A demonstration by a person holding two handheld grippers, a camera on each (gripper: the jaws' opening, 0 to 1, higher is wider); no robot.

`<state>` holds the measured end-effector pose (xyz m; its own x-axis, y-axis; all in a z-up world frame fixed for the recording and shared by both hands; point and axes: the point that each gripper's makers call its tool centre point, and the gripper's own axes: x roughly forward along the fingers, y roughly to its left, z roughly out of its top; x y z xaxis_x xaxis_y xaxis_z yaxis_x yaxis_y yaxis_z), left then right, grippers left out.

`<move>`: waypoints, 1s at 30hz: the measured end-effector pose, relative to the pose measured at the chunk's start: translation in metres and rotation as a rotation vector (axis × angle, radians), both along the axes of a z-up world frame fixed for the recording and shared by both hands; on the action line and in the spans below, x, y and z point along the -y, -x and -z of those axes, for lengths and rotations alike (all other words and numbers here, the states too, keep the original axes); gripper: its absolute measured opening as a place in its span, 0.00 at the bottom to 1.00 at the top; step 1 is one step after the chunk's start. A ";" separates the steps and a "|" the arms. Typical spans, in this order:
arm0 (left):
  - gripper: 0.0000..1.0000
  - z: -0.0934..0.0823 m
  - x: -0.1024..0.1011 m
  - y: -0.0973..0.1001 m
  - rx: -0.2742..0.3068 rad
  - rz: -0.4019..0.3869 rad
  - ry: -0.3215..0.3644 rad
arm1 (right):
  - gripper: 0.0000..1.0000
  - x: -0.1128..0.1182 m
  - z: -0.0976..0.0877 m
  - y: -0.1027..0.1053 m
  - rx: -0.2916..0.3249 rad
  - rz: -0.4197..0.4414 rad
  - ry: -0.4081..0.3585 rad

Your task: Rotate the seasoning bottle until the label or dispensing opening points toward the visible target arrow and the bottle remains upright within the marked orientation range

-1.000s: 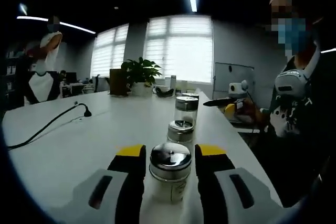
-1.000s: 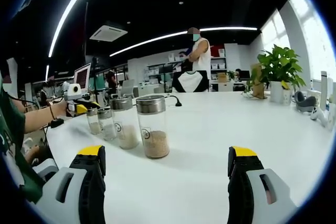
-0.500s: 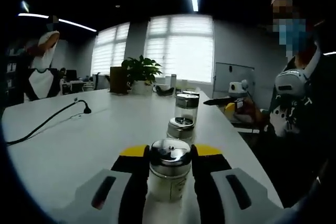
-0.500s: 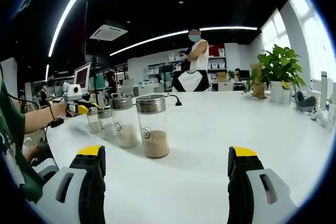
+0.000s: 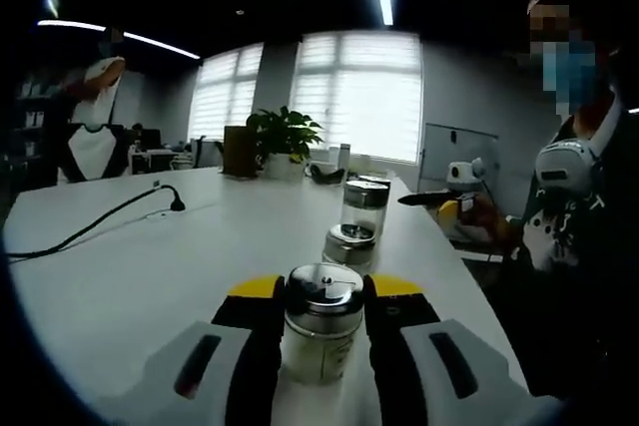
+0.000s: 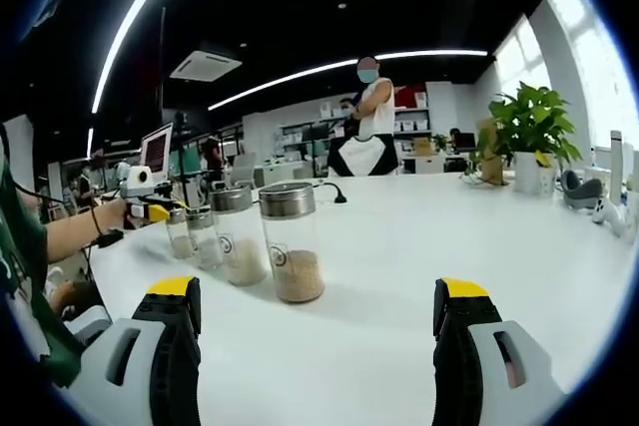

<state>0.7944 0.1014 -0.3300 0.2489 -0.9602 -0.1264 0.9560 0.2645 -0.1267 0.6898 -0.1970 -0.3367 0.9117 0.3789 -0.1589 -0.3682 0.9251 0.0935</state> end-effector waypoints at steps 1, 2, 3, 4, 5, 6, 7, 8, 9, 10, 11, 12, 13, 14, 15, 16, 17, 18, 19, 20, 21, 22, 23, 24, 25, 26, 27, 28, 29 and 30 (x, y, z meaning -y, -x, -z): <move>0.33 0.000 0.000 0.000 0.004 -0.009 -0.007 | 0.99 0.000 0.001 0.000 -0.003 0.000 0.013; 0.33 0.000 0.000 0.000 0.002 -0.015 -0.011 | 0.99 0.000 0.002 0.000 -0.005 0.001 0.027; 0.33 0.000 0.000 0.000 0.001 -0.019 -0.012 | 0.99 -0.001 0.003 0.000 -0.006 0.000 0.030; 0.33 0.000 0.001 0.001 0.000 -0.027 -0.015 | 0.99 -0.001 0.003 0.000 -0.008 -0.003 0.029; 0.33 0.000 0.001 0.001 -0.004 -0.033 -0.014 | 0.99 -0.002 0.004 0.000 -0.010 -0.006 0.025; 0.33 0.000 0.002 0.001 -0.006 -0.039 -0.014 | 0.99 -0.002 0.003 0.000 -0.009 -0.005 0.019; 0.33 0.000 0.001 0.001 -0.007 -0.045 -0.014 | 0.99 -0.002 0.003 0.000 -0.004 -0.003 0.019; 0.33 0.001 0.001 0.001 -0.015 -0.058 -0.009 | 0.99 -0.003 0.002 0.000 0.003 -0.003 0.028; 0.33 0.001 0.001 0.002 -0.014 -0.065 -0.007 | 0.99 -0.004 0.002 0.000 0.006 -0.005 0.034; 0.33 0.001 0.002 0.003 -0.015 -0.071 -0.006 | 0.99 -0.004 0.001 0.000 0.009 -0.008 0.036; 0.33 0.001 0.002 0.003 -0.017 -0.080 -0.005 | 0.99 -0.005 0.001 0.000 0.011 -0.008 0.033; 0.33 0.001 0.002 0.003 -0.019 -0.092 -0.003 | 0.99 -0.005 0.001 0.000 0.010 -0.010 0.031; 0.33 0.001 0.002 0.004 -0.018 -0.100 -0.004 | 0.99 -0.006 0.001 0.000 0.007 -0.011 0.030; 0.33 0.001 0.002 0.003 -0.019 -0.116 -0.004 | 0.99 -0.005 0.002 0.000 0.004 -0.010 0.029; 0.33 0.001 0.002 0.003 -0.020 -0.119 -0.004 | 0.99 -0.005 0.002 0.000 0.003 -0.009 0.029; 0.33 0.001 0.001 0.003 -0.020 -0.124 -0.002 | 0.99 -0.004 0.003 0.000 0.001 -0.008 0.027; 0.33 0.001 0.001 0.002 -0.031 -0.137 0.006 | 0.99 -0.004 0.001 0.000 0.007 -0.007 0.017; 0.33 0.001 0.001 0.002 -0.030 -0.140 0.004 | 0.99 -0.004 0.000 0.000 0.011 -0.007 0.010; 0.33 0.001 0.001 0.002 -0.030 -0.147 -0.002 | 0.99 -0.004 -0.001 0.001 0.015 -0.007 0.005; 0.33 0.001 0.002 0.003 -0.031 -0.156 -0.009 | 0.99 -0.004 -0.002 0.001 0.017 -0.006 0.005; 0.33 0.001 0.003 0.003 -0.029 -0.165 -0.019 | 0.99 -0.003 -0.002 0.000 0.019 -0.005 0.006; 0.33 0.001 0.003 0.002 -0.028 -0.173 -0.022 | 0.99 -0.003 -0.001 0.000 0.016 -0.003 0.010; 0.33 0.001 0.003 0.002 -0.032 -0.181 -0.021 | 0.99 -0.003 -0.001 0.000 0.013 -0.003 0.012; 0.33 0.001 0.003 0.002 -0.032 -0.193 -0.021 | 0.99 -0.003 0.000 0.000 0.011 -0.002 0.012; 0.33 0.001 0.003 0.002 -0.035 -0.207 -0.020 | 0.99 -0.003 0.000 0.000 0.010 -0.003 0.011; 0.33 0.001 0.002 0.001 -0.038 -0.219 -0.019 | 0.99 -0.003 0.000 0.000 0.009 -0.004 0.009; 0.33 0.001 0.002 0.001 -0.042 -0.231 -0.018 | 0.99 -0.003 0.000 0.000 0.009 -0.004 0.008; 0.33 0.002 0.002 0.001 -0.046 -0.247 -0.019 | 0.99 -0.003 0.000 0.000 0.009 -0.005 0.009; 0.33 0.002 0.002 0.001 -0.045 -0.256 -0.021 | 0.99 -0.003 0.000 0.000 0.009 -0.005 0.011; 0.33 0.002 0.002 0.001 -0.047 -0.266 -0.023 | 0.99 -0.003 0.000 0.000 0.009 -0.004 0.012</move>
